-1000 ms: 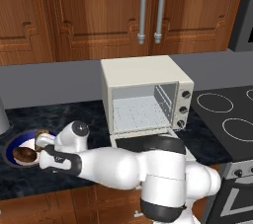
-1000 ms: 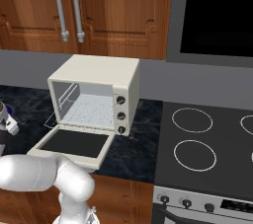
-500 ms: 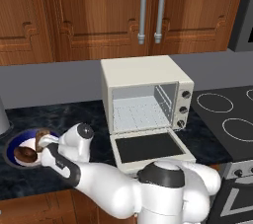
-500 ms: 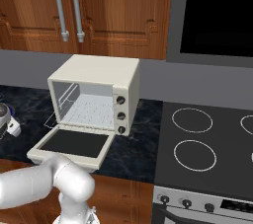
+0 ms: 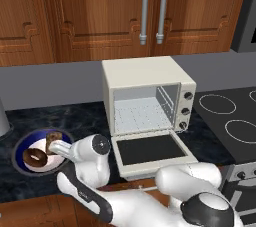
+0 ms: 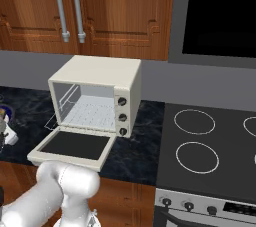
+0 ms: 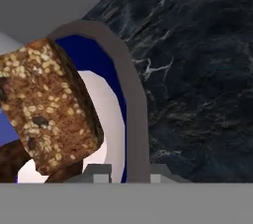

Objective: Pick up the heated bread from the toaster oven and place it in the bowl. Then move the bread bowl to the dining counter.

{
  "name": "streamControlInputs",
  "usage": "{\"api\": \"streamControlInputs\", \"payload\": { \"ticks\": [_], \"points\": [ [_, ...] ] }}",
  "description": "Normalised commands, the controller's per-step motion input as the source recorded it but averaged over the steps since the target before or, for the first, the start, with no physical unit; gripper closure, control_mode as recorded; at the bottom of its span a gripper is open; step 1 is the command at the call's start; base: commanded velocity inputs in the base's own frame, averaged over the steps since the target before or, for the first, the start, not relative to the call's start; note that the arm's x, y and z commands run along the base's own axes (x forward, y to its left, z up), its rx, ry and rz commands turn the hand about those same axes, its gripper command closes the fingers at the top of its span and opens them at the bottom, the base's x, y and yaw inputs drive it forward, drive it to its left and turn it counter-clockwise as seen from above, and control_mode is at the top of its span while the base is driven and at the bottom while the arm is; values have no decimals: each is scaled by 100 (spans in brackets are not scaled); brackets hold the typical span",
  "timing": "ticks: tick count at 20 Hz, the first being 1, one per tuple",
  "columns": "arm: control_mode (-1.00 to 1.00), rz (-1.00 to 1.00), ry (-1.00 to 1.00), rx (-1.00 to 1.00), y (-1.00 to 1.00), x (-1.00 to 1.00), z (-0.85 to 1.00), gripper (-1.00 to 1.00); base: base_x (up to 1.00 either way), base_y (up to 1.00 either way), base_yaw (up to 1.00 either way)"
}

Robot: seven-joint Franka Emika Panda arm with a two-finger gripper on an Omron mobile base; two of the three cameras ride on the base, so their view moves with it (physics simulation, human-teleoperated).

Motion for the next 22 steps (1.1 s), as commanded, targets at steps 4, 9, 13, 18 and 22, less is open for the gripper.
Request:
{"api": "streamControlInputs", "payload": {
  "ticks": [4,9,13,18,22],
  "points": [
    [-100,-28,-9,0,-43,-85,84,100,0,0,0],
    [-100,-30,-5,0,-45,-75,100,100,0,0,0],
    [-100,-32,0,0,-38,-61,100,100,0,0,0],
    [-100,-29,3,7,-42,-50,100,100,0,0,0],
    [-100,-22,27,22,-73,-44,96,100,0,0,0]
  ]
}}
